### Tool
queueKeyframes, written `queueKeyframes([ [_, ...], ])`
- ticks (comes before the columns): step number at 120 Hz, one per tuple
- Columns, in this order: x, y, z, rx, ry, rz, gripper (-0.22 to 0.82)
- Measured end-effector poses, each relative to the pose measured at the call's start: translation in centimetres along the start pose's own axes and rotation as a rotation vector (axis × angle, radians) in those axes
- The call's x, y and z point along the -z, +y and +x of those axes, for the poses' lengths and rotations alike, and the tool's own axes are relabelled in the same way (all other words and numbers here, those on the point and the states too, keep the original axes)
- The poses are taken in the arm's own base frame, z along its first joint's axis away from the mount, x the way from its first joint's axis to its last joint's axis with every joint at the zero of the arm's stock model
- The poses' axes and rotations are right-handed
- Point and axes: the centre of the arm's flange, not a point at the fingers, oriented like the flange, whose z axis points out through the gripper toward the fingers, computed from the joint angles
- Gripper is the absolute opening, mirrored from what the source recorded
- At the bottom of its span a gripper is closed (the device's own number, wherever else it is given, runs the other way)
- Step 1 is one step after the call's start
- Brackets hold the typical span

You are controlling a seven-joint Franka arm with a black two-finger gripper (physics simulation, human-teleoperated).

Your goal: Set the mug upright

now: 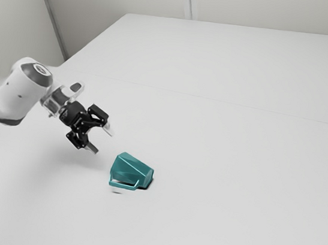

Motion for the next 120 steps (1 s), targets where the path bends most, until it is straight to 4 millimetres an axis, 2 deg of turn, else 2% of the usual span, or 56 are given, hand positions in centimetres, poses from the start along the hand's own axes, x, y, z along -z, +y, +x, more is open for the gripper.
queueKeyframes([
  [10,-1.6,-1.4,-0.2,-0.016,-0.012,-0.024,0.6],
  [19,-2.5,-1.7,-0.7,-0.038,-0.01,-0.058,0.6],
  [45,-3.5,-0.1,-1.7,-0.133,0.025,-0.146,0.6],
  [83,-7.5,0.7,-2.2,-0.203,0.008,-0.2,0.6],
  [97,-8.0,0.8,-2.3,-0.224,0.012,-0.206,0.6],
  [101,-8.0,0.9,-2.3,-0.23,0.015,-0.206,0.55],
  [120,-8.0,0.8,-2.2,-0.249,0.025,-0.205,0.16],
])
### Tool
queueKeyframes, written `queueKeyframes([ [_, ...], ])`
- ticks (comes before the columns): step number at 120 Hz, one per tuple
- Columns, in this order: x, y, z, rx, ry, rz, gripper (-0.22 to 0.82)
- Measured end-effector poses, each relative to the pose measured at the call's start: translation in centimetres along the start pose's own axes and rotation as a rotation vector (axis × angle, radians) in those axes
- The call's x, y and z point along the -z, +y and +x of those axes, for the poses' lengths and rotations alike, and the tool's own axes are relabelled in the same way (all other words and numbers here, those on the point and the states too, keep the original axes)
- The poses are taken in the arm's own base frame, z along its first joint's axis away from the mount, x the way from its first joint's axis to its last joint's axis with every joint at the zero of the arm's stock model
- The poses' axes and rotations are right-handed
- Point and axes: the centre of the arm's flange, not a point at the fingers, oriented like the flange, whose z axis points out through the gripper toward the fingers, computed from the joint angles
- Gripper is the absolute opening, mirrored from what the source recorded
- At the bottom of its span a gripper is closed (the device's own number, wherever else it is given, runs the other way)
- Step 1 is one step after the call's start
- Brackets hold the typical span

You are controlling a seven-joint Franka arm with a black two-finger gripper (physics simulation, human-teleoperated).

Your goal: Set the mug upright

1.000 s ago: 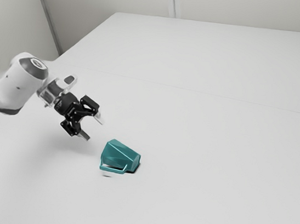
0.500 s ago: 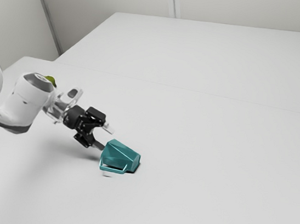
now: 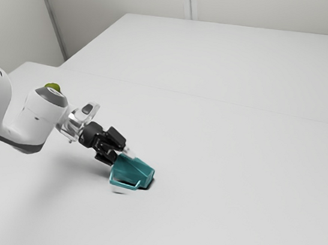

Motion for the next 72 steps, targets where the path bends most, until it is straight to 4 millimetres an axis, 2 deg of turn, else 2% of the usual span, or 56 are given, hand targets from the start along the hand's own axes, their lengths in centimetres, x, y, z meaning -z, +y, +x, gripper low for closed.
queueKeyframes([
  [10,-0.1,0.0,0.0,-0.008,0.0,0.0,0.03],
  [23,-0.1,0.0,0.0,-0.015,0.0,0.0,-0.07],
  [40,0.1,0.2,0.1,-0.026,0.004,0.002,-0.13],
  [57,0.4,1.7,0.4,-0.062,0.009,0.007,-0.15],
  [64,1.2,3.3,0.8,-0.096,0.022,0.01,-0.16],
  [72,2.2,6.7,2.3,-0.172,0.032,0.034,-0.16],
])
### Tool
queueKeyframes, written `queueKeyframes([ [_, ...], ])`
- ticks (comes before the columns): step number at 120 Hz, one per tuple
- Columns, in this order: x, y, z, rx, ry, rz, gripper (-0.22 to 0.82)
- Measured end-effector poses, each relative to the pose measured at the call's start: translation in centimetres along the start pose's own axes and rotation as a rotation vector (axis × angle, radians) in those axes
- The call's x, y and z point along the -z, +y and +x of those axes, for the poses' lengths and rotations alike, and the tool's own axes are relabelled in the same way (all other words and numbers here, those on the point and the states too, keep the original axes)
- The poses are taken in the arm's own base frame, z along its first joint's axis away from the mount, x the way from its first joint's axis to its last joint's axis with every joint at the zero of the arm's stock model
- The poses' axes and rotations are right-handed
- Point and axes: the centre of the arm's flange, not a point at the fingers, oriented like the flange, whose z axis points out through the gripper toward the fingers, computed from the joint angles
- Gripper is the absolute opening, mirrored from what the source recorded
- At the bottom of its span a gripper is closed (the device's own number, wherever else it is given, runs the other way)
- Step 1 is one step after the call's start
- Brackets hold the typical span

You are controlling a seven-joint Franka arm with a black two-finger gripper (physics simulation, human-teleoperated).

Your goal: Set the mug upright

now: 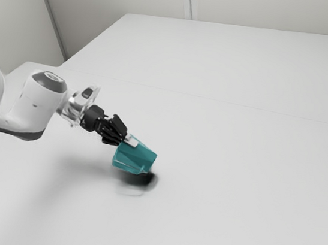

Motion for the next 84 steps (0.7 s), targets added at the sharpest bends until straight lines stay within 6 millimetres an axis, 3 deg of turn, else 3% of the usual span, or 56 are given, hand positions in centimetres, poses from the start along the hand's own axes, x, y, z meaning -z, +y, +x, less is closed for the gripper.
queueKeyframes([
  [15,2.9,6.4,5.0,-0.198,-0.055,0.19,-0.17],
  [25,3.9,8.2,6.6,-0.29,-0.12,0.383,-0.17],
  [54,2.9,6.6,8.3,-0.381,-0.282,0.861,-0.17],
  [84,1.3,3.1,9.2,-0.28,-0.267,1.021,-0.17],
])
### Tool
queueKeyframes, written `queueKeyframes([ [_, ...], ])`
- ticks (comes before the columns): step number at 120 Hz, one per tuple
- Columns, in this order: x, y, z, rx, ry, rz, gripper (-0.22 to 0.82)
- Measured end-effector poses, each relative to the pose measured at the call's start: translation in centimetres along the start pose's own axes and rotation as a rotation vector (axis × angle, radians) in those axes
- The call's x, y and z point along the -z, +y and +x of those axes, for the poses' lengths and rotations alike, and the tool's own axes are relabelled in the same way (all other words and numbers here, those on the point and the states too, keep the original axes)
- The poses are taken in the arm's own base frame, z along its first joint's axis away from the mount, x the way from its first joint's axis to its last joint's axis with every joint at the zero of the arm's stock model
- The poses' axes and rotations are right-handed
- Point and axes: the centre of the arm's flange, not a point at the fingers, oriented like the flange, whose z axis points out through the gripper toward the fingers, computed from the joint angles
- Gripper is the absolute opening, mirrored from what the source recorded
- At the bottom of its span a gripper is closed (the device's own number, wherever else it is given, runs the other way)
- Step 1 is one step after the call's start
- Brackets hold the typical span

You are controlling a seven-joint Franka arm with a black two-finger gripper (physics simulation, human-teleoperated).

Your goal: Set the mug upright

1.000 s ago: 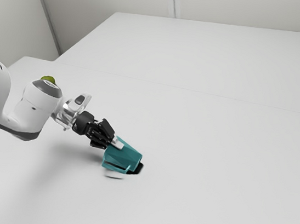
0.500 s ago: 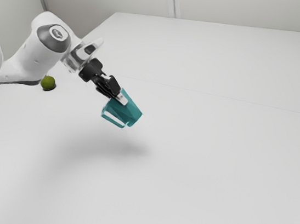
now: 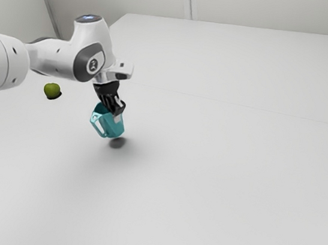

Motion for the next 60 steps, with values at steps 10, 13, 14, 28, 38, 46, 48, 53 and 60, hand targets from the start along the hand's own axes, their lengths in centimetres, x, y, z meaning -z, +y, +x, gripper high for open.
queueKeyframes([
  [10,-0.8,0.0,0.2,0.043,-0.006,0.011,-0.17],
  [13,-1.0,0.0,0.2,0.054,-0.007,0.013,-0.17],
  [14,-1.0,0.0,0.3,0.058,-0.007,0.014,-0.17],
  [28,-1.8,0.4,0.4,0.108,-0.014,0.013,-0.02],
  [38,-2.2,0.6,0.5,0.14,-0.019,0.011,0.17],
  [46,-2.3,0.6,0.5,0.166,-0.021,0.009,0.29],
  [48,-2.3,0.6,0.5,0.172,-0.021,0.009,0.31],
  [53,-2.2,0.6,0.5,0.187,-0.021,0.009,0.36],
  [60,-1.2,0.7,0.6,0.204,-0.008,0.01,0.42],
])
